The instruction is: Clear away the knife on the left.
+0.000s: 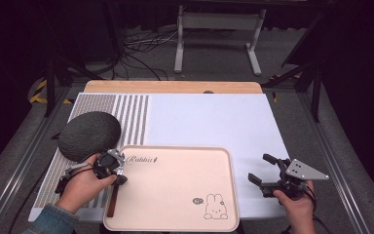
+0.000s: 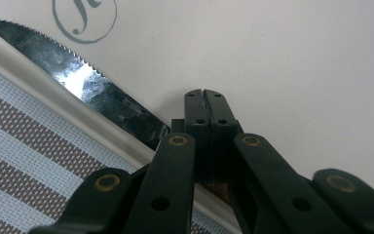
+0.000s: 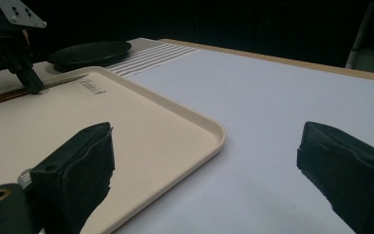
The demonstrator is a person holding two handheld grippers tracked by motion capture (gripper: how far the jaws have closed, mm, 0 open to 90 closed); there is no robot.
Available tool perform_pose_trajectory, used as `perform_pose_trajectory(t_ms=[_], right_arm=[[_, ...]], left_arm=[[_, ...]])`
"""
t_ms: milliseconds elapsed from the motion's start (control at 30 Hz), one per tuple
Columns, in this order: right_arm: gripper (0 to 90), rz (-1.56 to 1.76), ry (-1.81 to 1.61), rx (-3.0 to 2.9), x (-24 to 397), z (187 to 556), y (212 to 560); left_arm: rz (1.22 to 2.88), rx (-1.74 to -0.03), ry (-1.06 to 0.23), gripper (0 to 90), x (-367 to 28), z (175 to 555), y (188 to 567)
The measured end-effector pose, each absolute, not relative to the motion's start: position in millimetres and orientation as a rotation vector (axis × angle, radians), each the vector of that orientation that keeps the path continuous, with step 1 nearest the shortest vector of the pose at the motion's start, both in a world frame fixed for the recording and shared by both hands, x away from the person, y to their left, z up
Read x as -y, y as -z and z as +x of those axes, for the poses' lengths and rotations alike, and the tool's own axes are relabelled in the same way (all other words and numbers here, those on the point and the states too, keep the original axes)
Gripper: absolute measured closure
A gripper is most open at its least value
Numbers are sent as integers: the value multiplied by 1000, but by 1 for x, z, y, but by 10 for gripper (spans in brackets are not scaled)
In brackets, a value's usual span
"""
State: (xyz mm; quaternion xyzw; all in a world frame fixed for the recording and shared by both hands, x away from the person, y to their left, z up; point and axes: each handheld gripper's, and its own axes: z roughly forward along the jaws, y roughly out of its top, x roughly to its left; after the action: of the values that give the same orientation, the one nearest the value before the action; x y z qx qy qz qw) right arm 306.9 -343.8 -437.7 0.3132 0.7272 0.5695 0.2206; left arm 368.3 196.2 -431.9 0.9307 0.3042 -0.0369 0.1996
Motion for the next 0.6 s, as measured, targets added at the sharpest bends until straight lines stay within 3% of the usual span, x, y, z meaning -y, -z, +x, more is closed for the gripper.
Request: perform_pose_trajectory(t_ms=[367, 533, 600], right_arm=[[71, 862, -1574, -2009, 344, 307, 438], [71, 869, -1570, -2004, 346, 305, 438], [71, 866, -1570, -1999, 346, 305, 438]], left_arm=[[2590, -834, 84, 852, -196, 367, 428], [2550, -819, 55, 767, -197, 367, 417], [2512, -817, 32, 673, -198, 366, 411]])
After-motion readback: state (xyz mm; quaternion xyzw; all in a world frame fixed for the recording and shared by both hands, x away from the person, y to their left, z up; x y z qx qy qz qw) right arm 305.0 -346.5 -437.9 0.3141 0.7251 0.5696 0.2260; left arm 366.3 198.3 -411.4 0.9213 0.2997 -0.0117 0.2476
